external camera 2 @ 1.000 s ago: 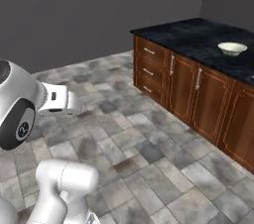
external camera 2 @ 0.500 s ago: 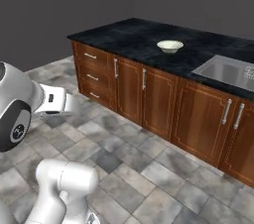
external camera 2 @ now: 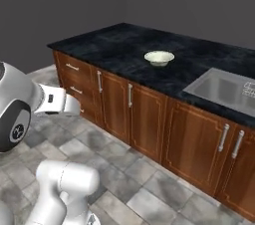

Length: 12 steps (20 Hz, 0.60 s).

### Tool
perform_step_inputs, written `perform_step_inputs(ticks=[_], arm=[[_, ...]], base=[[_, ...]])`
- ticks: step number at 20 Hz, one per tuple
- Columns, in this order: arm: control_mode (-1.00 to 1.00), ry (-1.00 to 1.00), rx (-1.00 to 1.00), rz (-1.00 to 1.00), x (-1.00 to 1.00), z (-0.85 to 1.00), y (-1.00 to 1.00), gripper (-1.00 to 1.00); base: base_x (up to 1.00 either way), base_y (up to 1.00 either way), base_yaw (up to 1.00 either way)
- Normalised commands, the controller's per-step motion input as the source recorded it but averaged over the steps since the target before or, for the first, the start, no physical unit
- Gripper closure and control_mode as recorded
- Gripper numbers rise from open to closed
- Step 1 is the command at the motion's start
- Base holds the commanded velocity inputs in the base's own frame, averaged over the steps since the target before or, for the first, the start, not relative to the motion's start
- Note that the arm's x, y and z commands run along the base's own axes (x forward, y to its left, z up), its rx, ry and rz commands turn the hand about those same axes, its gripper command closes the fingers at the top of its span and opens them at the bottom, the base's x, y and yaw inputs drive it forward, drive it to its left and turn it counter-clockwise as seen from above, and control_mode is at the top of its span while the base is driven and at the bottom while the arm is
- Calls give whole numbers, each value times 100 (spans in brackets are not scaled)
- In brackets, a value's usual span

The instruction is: Clear the mugs and bowl far away from the sink.

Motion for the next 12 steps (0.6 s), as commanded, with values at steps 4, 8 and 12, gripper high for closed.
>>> perform_step_inputs(ticks=[4,8,12], arm=[[100,0,0,0,0,0,0,-100],[100,0,0,0,0,0,0,-100],[100,0,0,0,0,0,0,-100]], base=[[100,-8,-6],[100,0,-8],[100,0,-8]])
